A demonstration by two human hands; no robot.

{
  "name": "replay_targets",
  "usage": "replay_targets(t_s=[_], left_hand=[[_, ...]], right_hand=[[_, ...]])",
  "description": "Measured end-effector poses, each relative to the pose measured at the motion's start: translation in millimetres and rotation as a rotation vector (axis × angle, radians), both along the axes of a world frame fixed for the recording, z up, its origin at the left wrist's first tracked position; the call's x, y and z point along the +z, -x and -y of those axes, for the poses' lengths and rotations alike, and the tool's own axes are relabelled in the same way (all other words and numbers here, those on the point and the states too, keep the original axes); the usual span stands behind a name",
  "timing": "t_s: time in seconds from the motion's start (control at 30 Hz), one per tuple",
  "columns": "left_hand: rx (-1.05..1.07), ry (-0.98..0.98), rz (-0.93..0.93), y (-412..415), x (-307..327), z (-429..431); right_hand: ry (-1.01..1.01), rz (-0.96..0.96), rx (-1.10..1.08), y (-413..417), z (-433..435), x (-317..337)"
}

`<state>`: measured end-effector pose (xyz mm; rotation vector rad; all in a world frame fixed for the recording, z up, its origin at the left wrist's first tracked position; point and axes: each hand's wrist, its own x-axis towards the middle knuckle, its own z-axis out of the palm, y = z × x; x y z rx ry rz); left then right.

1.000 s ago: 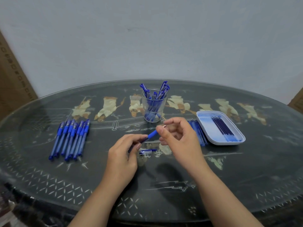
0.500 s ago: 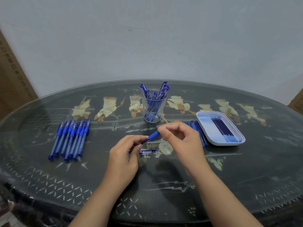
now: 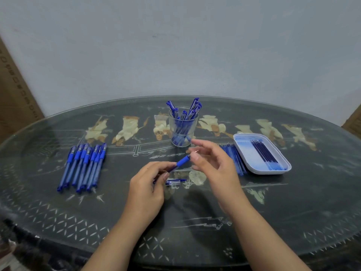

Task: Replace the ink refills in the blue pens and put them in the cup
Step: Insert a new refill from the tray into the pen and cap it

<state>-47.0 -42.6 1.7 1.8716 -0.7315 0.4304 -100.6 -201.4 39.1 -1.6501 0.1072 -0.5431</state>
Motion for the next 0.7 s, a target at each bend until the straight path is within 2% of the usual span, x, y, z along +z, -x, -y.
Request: replay_targets(t_s=[0.17,0.33,0.57,0.7], left_hand=[[-0.018,-0.01,0.016,0.8,1.2,-0.7],[-0.012,-0.004,0.009,0.1,0.9,-0.5],[0.004,-0.005,0.002,-1.1,0.5,-1.9],[0.043,0.041,-0.039,-2.9,-0.7,-3.1]], right_hand=[[0.006,-0.02,-0.11,-1.6,-5.8,0.6],[-0.05,0.003,-0.003,0.8,-3.0,0.8],[0.041,0.019,-0.1,-1.8,-4.3,-1.3],[-0.027,0.004,-0.059,-4.2,-7.5,-7.2]])
